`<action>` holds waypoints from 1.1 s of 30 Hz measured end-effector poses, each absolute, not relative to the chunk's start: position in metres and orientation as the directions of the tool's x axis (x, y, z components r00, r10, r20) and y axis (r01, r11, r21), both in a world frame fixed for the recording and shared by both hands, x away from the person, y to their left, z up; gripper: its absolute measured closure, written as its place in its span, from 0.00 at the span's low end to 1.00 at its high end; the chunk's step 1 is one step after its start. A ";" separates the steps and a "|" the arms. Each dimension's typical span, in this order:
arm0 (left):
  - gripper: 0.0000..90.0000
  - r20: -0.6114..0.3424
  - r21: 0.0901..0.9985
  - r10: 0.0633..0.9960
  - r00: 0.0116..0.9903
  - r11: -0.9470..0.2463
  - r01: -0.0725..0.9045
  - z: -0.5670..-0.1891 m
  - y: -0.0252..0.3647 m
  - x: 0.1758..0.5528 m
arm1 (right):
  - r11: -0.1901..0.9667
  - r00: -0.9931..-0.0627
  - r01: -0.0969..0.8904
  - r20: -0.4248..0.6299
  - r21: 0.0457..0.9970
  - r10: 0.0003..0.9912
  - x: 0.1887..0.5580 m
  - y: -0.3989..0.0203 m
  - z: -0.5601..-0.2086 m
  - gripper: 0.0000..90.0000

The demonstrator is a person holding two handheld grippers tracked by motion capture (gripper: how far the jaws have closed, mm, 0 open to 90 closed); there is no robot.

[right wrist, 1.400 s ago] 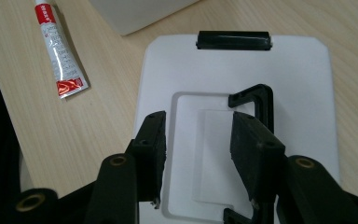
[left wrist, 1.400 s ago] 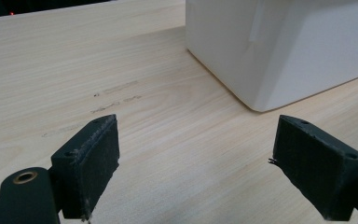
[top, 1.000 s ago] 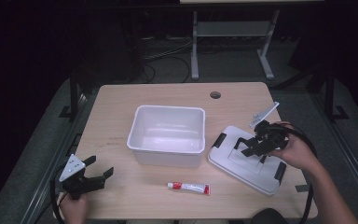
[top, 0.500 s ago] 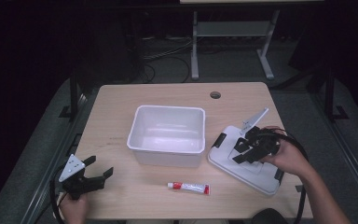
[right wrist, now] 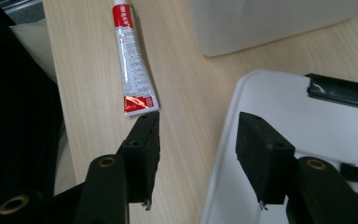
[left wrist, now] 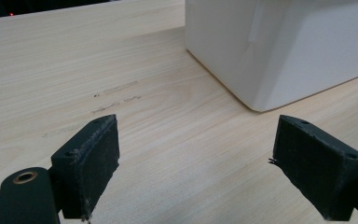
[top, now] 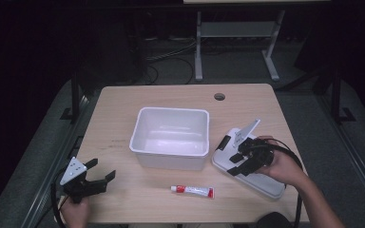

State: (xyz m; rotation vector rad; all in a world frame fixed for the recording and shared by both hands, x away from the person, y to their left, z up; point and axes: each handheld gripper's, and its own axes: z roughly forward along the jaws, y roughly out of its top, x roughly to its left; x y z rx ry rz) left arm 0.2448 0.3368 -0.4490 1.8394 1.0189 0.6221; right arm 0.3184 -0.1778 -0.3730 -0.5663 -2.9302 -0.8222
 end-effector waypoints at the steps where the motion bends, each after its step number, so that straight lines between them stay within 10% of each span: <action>1: 0.15 0.000 0.890 0.848 0.530 -0.242 0.386 -0.449 0.337 0.245 | 0.795 -0.934 0.353 0.140 0.494 0.328 0.317 -0.175 -0.375 0.54; 33: 0.15 0.002 0.890 0.846 0.533 -0.244 0.384 -0.448 0.337 0.245 | 0.820 -0.959 0.284 0.162 0.497 0.234 0.295 -0.130 -0.406 0.50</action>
